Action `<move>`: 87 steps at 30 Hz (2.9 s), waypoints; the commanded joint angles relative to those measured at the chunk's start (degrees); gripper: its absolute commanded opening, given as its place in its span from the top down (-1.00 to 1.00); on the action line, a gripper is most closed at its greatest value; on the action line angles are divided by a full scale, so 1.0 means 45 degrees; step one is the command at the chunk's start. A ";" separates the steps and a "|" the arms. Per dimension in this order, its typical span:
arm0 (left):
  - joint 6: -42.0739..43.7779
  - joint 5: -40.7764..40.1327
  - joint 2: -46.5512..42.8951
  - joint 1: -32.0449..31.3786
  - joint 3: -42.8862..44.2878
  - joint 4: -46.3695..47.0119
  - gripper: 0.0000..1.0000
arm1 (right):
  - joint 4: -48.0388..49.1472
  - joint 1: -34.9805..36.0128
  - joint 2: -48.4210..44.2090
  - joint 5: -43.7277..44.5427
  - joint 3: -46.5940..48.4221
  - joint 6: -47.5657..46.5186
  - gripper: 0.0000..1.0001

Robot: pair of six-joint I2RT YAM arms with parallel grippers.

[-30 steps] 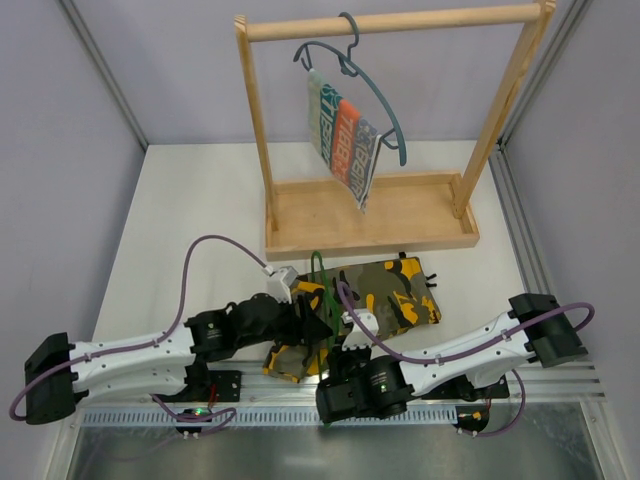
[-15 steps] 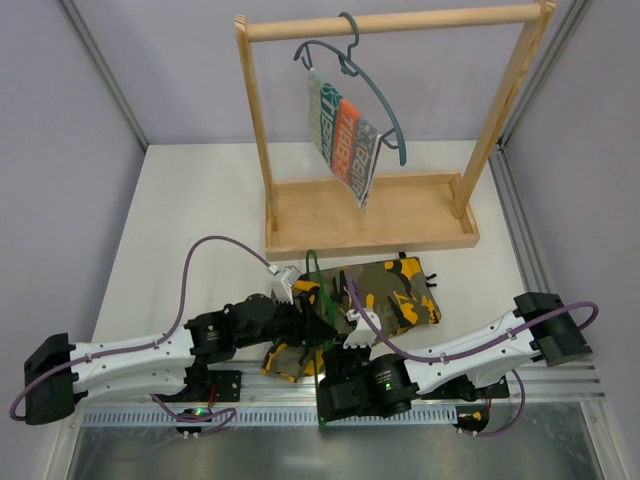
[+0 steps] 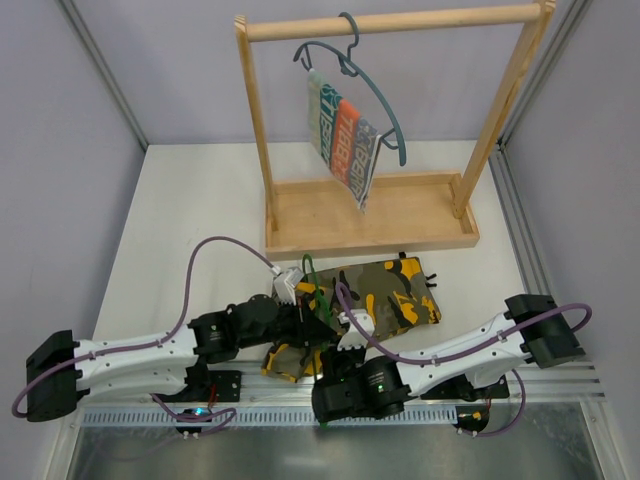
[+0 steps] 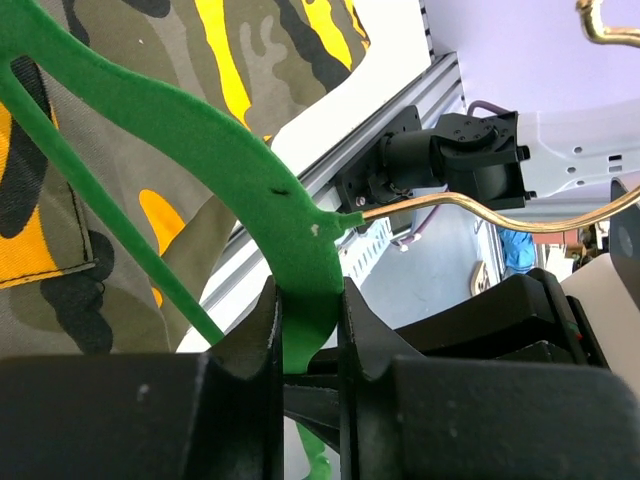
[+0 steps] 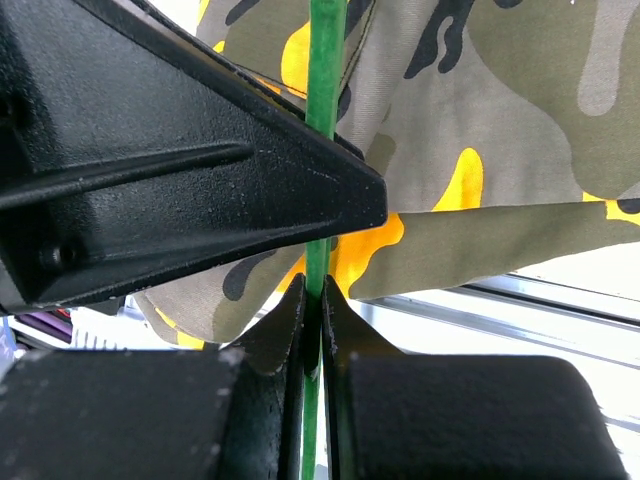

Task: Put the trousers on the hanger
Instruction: Place trousers on hanger

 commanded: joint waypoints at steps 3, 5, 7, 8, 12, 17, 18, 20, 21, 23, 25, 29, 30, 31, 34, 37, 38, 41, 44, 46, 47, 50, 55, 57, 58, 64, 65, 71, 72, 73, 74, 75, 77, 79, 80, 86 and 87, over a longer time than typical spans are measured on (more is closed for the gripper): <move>-0.0085 -0.0613 -0.0410 0.0025 0.0065 -0.0371 0.99 | 0.1149 0.0065 -0.0369 0.0787 0.0060 -0.0177 0.77; -0.0164 -0.0710 -0.0606 0.0025 -0.0033 -0.0548 1.00 | 0.1190 0.0065 -0.0603 0.0787 -0.0193 -0.0178 0.45; -0.0203 -0.0886 -0.0977 0.0025 -0.0131 -0.0918 0.99 | 0.1345 0.0065 -0.0953 0.0670 -0.0524 -0.0274 0.29; -0.0222 -0.0945 -0.1094 0.0025 -0.0150 -0.1016 0.99 | 0.1520 0.0046 -0.1072 0.0592 -0.0681 -0.0411 0.19; -0.0300 -0.1198 -0.1621 0.0025 -0.0345 -0.1700 1.00 | 0.2923 0.0085 -0.1911 0.0241 -0.1560 -0.0783 0.06; -0.0437 -0.1550 -0.2208 0.0044 -0.0639 -0.2110 0.99 | 0.4838 0.0085 -0.3395 0.0473 -0.3239 -0.1018 0.03; -0.0418 -0.1628 -0.2247 0.0044 -0.0620 -0.2246 1.00 | 0.4939 0.0085 -0.3649 0.0648 -0.3705 -0.1017 0.03; -0.0359 -0.1648 -0.2286 0.0064 -0.0619 -0.2403 0.99 | 0.5621 -0.0090 -0.4624 0.1040 -0.4254 -0.1230 0.03; -0.0359 -0.1649 -0.2287 0.0064 -0.0619 -0.2404 0.99 | 0.5933 -0.0226 -0.4995 0.1060 -0.4876 -0.1406 0.02; -0.0320 -0.1629 -0.2306 0.0083 -0.0620 -0.2463 1.00 | 0.7162 -0.1061 -0.5949 0.0536 -0.5562 -0.2280 0.01; -0.0262 -0.1571 -0.2287 0.0083 -0.0600 -0.2501 0.99 | 0.8409 -0.1941 -0.6345 -0.0341 -0.6306 -0.3123 -0.09; -0.0066 -0.1609 -0.2287 0.0103 -0.0424 -0.2891 0.99 | 0.8962 -0.3565 -0.6659 -0.2002 -0.6619 -0.4081 -0.17; -0.0047 -0.1629 -0.2287 0.0103 -0.0405 -0.2931 0.99 | 0.9350 -0.4070 -0.6543 -0.2238 -0.6659 -0.4355 -0.18; -0.0047 -0.1648 -0.2287 0.0103 -0.0405 -0.2951 0.99 | 0.9876 -0.4269 -0.6426 -0.2550 -0.6698 -0.4473 -0.18; -0.0066 -0.1687 -0.2306 0.0103 -0.0404 -0.3067 0.99 | 1.0795 -0.4992 -0.5568 -0.3410 -0.6679 -0.4591 -0.19; -0.0066 -0.1746 -0.2267 0.0103 -0.0404 -0.3204 0.99 | 1.1733 -0.5286 -0.4339 -0.4075 -0.6504 -0.4612 -0.25; -0.0085 -0.1785 -0.2248 0.0103 -0.0405 -0.3263 0.99 | 1.1717 -0.5286 -0.4045 -0.4154 -0.6213 -0.4534 -0.27; -0.0144 -0.1824 -0.2345 0.0103 -0.0424 -0.3497 1.00 | 1.1872 -0.5325 -0.2911 -0.4388 -0.5879 -0.4105 -0.32; -0.0183 -0.1941 -0.2598 0.0103 -0.0580 -0.3556 0.99 | 1.2418 -0.5345 -0.2091 -0.4467 -0.5936 -0.3656 -0.36; -0.0183 -0.2058 -0.2852 0.0103 -0.0678 -0.3595 0.99 | 1.3316 -0.5325 -0.1623 -0.4564 -0.6014 -0.3673 -0.35; -0.0183 -0.2155 -0.3046 0.0103 -0.0775 -0.3595 0.99 | 1.3783 -0.5345 -0.1485 -0.4584 -0.6015 -0.3751 -0.34; -0.0241 -0.2293 -0.3223 0.0103 -0.0951 -0.3595 1.00 | 1.4489 -0.5345 -0.0997 -0.4779 -0.6015 -0.3928 -0.29; -0.0242 -0.2390 -0.3244 0.0103 -0.1030 -0.3712 0.99 | 1.5252 -0.5345 -0.0702 -0.4838 -0.6443 -0.3440 0.22; -0.0222 -0.2391 -0.3127 0.0103 -0.1010 -0.3790 1.00 | 1.4536 -0.5616 -0.1031 -0.4955 -0.6445 -0.3555 0.62; -0.0184 -0.2391 -0.3068 0.0103 -0.0894 -0.3810 1.00 | 1.3930 -0.5773 -0.1343 -0.4955 -0.6367 -0.3672 0.93; -0.0455 -0.2761 -0.2521 0.0103 -0.0268 -0.5293 1.00 | 0.7328 -0.7411 -0.4016 -0.4624 -0.4961 -0.5679 0.93; -0.0573 -0.2762 -0.2502 0.0103 -0.0171 -0.5430 0.99 | 0.6801 -0.7628 -0.4331 -0.4623 -0.4883 -0.5840 0.92; -0.1393 -0.3054 -0.2424 0.0103 -0.0053 -0.6542 1.00 | 0.4571 -0.9364 -0.5681 -0.5248 -0.4902 -0.7401 0.93; -0.1472 -0.3132 -0.2346 0.0103 0.0102 -0.6757 1.00 | 0.4279 -0.9504 -0.5740 -0.5306 -0.4843 -0.7559 0.93; -0.1530 -0.3191 -0.2016 0.0103 0.0200 -0.6991 1.00 | 0.4121 -0.9640 -0.5780 -0.5442 -0.4785 -0.7734 0.93; -0.1608 -0.3230 -0.1839 0.0103 0.0356 -0.7613 0.99 | 0.3965 -0.9854 -0.5896 -0.5482 -0.4784 -0.7910 0.93; -0.1667 -0.3269 -0.1625 0.0103 0.0473 -0.7870 0.99 | 0.3828 -0.9895 -0.5955 -0.5502 -0.4746 -0.8028 0.92; -0.1765 -0.3367 -0.1116 0.0103 0.0864 -0.8514 0.99 | 0.3749 -0.9954 -0.6034 -0.5522 -0.4668 -0.8204 0.93; -0.1921 -0.3484 -0.0920 0.0103 0.1156 -0.8809 0.99 | 0.3476 -0.9954 -0.6131 -0.5502 -0.4434 -0.8457 0.92; -0.1999 -0.3581 -0.0900 0.0103 0.1197 -0.8926 0.99 | 0.3417 -0.9954 -0.6151 -0.5502 -0.4355 -0.8594 0.93; -0.2722 -0.4498 -0.1775 0.0103 0.1412 -1.0118 0.99 | 0.2187 -1.0051 -0.6931 -0.4858 -0.4022 -0.8752 0.93; -0.2819 -0.4616 -0.1953 0.0103 0.1451 -1.0428 1.00 | 0.1993 -1.0091 -0.7203 -0.4838 -0.4081 -0.8694 0.92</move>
